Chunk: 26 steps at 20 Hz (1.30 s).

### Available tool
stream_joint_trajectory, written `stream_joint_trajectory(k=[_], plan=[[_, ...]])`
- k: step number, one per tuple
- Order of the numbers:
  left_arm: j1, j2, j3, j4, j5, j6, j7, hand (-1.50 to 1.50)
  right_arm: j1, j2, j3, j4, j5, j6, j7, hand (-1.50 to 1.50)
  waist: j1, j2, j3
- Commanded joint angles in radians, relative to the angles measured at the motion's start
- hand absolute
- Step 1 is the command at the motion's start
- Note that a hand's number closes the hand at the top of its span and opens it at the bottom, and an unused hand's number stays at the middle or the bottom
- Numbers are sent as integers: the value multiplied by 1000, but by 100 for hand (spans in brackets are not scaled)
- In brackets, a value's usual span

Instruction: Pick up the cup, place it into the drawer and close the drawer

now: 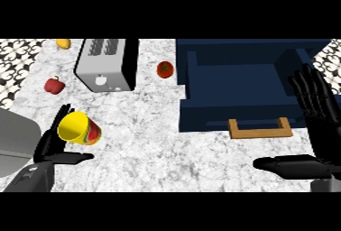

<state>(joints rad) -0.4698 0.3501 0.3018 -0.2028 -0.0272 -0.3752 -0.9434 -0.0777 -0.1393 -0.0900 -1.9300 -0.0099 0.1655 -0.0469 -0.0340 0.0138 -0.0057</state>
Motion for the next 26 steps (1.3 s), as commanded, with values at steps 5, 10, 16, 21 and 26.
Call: stream_joint_trajectory(k=[5,10,16,21,26], plan=[[-11,-15,2,-11,20,-204,-100,-150,20,-17,-19,-11,-12,16,-4,-150,-2,-1,0],[-27,-70,-15,-22,24,-255,-76,150,-10,26,35,23,19,-7,2,-150,4,0,0],[-28,-49,-1,-41,70,-389,-43,150,9,18,29,-19,9,-2,26,-150,0,-3,0],[-38,-85,-9,-87,83,-380,-66,150,-23,8,16,26,14,-2,16,-150,6,1,0],[-16,-108,50,-120,137,-224,-130,150,19,-16,-38,6,-28,20,-10,-150,8,-5,2]])
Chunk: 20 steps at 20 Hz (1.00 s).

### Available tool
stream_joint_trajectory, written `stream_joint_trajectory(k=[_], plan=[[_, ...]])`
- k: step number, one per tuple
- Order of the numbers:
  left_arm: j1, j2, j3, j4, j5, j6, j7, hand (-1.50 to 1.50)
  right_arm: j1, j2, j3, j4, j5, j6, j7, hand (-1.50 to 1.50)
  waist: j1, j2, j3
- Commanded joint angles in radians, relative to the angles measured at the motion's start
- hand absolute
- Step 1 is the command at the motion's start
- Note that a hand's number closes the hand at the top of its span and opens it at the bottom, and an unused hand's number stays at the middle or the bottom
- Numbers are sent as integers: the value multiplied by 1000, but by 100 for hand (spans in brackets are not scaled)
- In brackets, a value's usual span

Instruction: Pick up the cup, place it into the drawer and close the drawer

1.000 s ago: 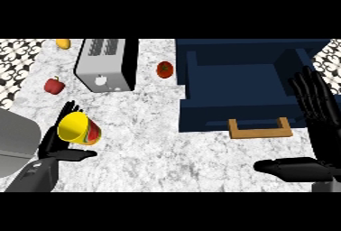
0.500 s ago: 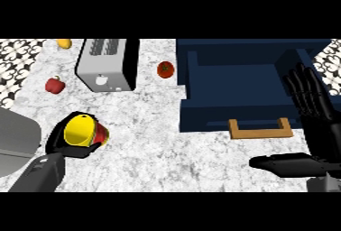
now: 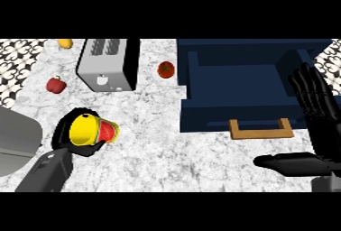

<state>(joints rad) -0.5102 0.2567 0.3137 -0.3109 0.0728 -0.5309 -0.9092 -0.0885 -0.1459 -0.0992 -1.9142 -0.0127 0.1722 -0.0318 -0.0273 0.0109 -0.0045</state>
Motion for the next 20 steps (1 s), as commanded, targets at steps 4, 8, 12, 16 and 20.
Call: stream_joint_trajectory(k=[4,8,12,16,20], plan=[[78,-87,75,-36,56,118,-270,150,25,-12,-16,-15,-6,11,-7,-150,6,-3,1],[19,-73,80,-90,88,72,-216,150,-3,-39,-56,14,-36,22,21,-150,17,-8,3],[-19,-95,35,-182,79,81,-149,150,2,-8,-19,-7,12,-11,18,-150,25,-13,4],[-60,-123,-3,-332,99,122,0,150,37,1,-22,-51,5,-16,32,-150,35,-20,6],[-108,-178,-63,-440,66,249,83,150,84,19,11,-65,34,-11,8,-150,26,-16,5]])
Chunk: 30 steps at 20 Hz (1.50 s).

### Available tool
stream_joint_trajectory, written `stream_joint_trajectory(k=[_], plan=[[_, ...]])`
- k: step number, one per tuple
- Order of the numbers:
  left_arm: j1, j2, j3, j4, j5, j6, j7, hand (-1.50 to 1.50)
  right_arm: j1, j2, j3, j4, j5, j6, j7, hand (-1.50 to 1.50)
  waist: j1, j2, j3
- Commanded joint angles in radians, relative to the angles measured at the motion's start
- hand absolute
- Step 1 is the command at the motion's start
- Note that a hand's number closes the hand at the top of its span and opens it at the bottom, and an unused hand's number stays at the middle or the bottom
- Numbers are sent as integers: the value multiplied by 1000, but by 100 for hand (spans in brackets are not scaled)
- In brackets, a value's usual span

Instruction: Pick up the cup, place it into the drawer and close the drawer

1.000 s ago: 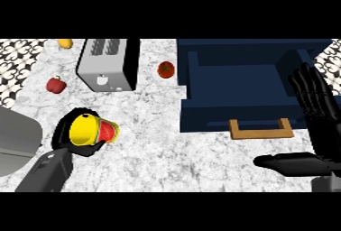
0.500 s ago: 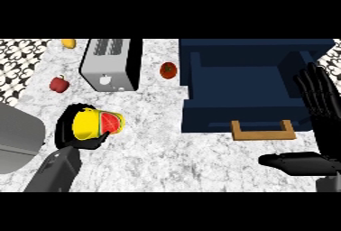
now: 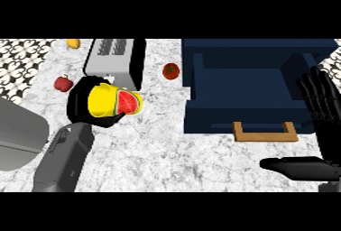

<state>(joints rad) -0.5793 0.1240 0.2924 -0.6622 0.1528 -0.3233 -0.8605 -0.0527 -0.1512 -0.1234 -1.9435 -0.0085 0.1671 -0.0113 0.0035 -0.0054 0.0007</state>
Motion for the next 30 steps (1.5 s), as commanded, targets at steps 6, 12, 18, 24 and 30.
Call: stream_joint_trajectory(k=[6,12,18,24,30], plan=[[-87,-117,-126,-351,-16,166,283,150,8,-1,-13,-32,-12,-1,29,-150,2,-2,0],[-260,-123,-235,-371,-18,329,436,150,-27,-19,-36,24,-41,29,-10,-150,-12,4,0],[-425,-124,-280,-284,-5,435,554,150,-23,-34,-70,31,-55,37,-16,-150,-19,7,0],[-561,-124,-338,-160,83,533,619,150,62,-42,-94,15,-83,89,-85,-150,-31,8,0],[-599,-124,-452,-9,202,603,558,150,44,-17,-57,18,-48,64,-53,-150,-37,10,0]])
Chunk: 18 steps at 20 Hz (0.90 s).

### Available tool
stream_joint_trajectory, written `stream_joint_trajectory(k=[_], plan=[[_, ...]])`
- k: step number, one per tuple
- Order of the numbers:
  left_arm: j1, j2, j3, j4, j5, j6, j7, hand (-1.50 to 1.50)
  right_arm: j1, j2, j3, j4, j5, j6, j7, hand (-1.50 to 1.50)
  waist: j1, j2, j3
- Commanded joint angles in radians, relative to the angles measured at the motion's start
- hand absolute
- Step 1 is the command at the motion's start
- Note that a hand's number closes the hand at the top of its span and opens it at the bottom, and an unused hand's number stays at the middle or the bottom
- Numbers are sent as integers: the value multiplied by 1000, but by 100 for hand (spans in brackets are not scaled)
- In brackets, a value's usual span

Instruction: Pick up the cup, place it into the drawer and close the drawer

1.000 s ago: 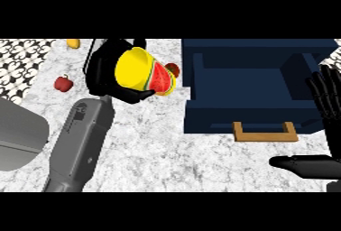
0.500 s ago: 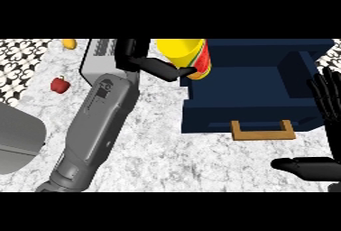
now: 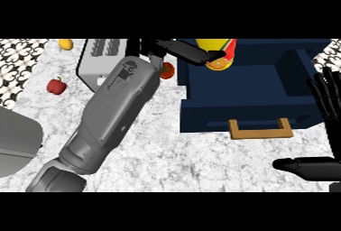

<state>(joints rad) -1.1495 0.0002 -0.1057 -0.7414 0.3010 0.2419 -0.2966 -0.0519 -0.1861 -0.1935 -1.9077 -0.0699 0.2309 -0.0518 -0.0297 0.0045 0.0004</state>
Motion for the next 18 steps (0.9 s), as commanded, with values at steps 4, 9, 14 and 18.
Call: stream_joint_trajectory(k=[4,9,14,18], plan=[[-86,0,-135,189,135,87,-71,150,-10,27,40,-17,42,-24,7,-150,-22,5,0],[-112,0,-229,239,215,107,-75,150,-19,3,0,42,-1,14,-37,-150,-35,8,1],[-109,0,-377,255,250,170,-3,150,-38,35,57,11,38,-14,6,-150,-47,8,1],[-85,0,-449,284,270,169,-14,-150,-56,-3,22,2,-3,15,17,-150,-58,12,1]])
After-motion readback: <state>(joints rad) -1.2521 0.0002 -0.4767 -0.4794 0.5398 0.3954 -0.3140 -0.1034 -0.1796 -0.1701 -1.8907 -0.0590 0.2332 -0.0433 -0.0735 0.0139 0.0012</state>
